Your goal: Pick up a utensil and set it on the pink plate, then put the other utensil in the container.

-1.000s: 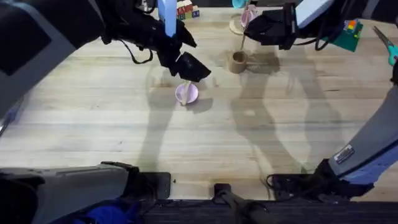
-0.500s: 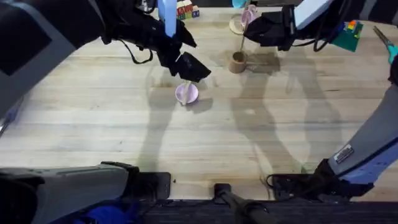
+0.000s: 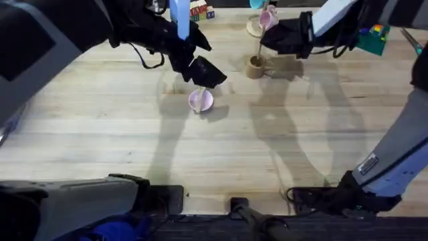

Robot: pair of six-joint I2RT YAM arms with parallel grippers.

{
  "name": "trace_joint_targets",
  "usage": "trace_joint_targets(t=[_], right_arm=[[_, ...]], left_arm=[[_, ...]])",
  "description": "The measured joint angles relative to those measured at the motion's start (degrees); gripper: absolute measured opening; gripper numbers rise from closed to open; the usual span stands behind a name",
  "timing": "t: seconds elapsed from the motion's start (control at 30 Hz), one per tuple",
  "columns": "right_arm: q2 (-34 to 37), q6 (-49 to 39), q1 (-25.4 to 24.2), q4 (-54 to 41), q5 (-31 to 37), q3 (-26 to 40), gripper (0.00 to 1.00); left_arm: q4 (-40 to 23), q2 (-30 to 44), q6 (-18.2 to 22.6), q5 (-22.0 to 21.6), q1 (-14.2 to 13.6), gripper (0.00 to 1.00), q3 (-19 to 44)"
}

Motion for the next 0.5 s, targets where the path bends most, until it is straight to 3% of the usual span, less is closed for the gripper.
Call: trace_joint_targets(t=[0.5], right_arm=[[5.2,-0.4,0.0,0.2,0.2,0.0,0.031]], left_arm=[[0.0,0.0,0.0,0.0,0.0,0.993,0.0]])
